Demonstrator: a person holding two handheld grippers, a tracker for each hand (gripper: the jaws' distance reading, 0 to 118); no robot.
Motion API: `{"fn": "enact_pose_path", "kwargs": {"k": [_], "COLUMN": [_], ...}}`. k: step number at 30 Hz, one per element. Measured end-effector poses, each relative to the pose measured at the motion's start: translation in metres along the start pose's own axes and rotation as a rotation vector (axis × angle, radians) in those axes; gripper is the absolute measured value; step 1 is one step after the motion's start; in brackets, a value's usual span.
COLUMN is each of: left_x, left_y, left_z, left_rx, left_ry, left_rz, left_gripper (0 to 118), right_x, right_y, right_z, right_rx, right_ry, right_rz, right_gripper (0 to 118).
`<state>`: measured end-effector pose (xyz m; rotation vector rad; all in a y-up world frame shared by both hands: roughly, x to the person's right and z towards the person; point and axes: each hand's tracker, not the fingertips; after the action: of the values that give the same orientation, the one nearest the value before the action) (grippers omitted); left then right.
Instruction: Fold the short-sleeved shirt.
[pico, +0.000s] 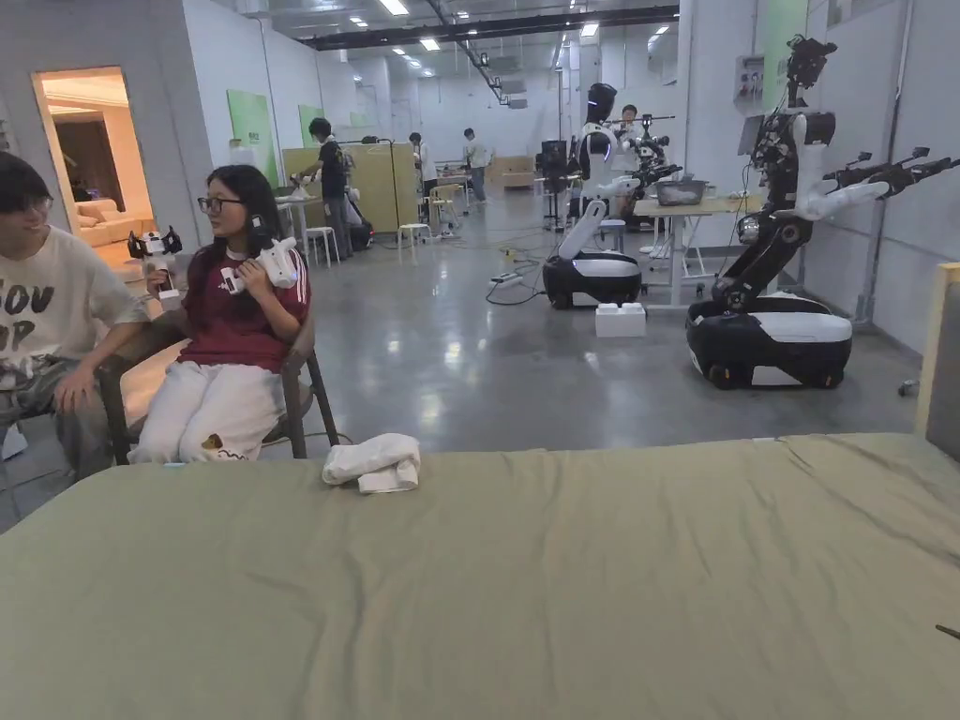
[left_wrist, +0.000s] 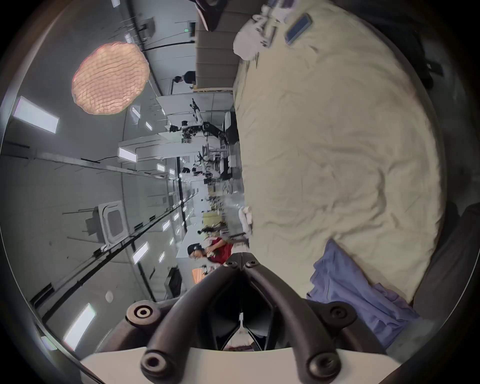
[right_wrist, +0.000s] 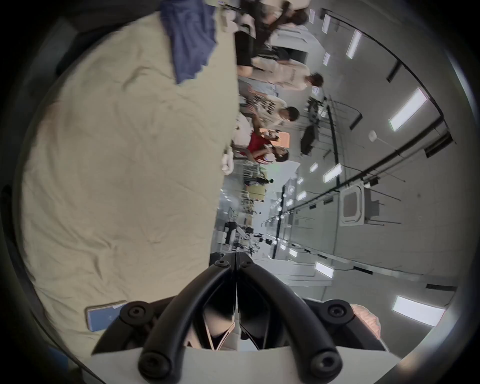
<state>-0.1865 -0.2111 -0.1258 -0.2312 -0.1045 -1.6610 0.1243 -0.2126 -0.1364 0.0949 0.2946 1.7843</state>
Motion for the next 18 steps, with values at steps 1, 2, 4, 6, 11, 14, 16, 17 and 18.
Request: {"fn": "enact_pose_path", "kwargs": {"k": [1,2,4,6,11,14,16,17,18], "left_x": [-0.009,-0.03,-0.072,-0.092,-0.07,-0.072,-0.072,-0.074,-0.075], "left_y": [0.001,-0.001,-0.025,-0.058,-0.103,-0.086,-0.085,-0.081,-0.078], "left_z": [-0.001,0.0,0.006,0.015,0.037,0.04,0.041,0.041,0.04], "left_rx": [-0.05,-0.069,-0.03,0.039,0.268,0.166,0.2,0.208,0.207], "left_ry": [0.043,0.045,0.026,0.049,0.081,0.102,0.071,0.062,0.062], "left_rz": [0.153,0.44,1.035,1.554,2.107,1.848,1.869,1.877,1.876], "left_gripper": [0,0,0,0,0,0,0,0,0], "right_x": [0.003,0.011,0.035,0.061,0.055,0.053,0.055,0.056,0.056], "right_y": [0.002,0.001,-0.003,-0.023,-0.072,-0.073,-0.073,-0.074,-0.075], "right_z": [0.0,0.001,-0.001,0.005,0.026,0.03,0.031,0.031,0.031], "right_rx": [-0.013,-0.054,-0.115,-0.212,-0.087,-0.086,-0.1,-0.097,-0.093], "right_ry": [0.001,-0.028,-0.093,-0.166,-0.199,-0.247,-0.259,-0.253,-0.249], "right_rz": [-0.08,-0.249,-0.631,-1.164,-1.93,-1.856,-1.808,-1.807,-1.81], "right_gripper": [0,0,0,0,0,0,0,0,0]}}
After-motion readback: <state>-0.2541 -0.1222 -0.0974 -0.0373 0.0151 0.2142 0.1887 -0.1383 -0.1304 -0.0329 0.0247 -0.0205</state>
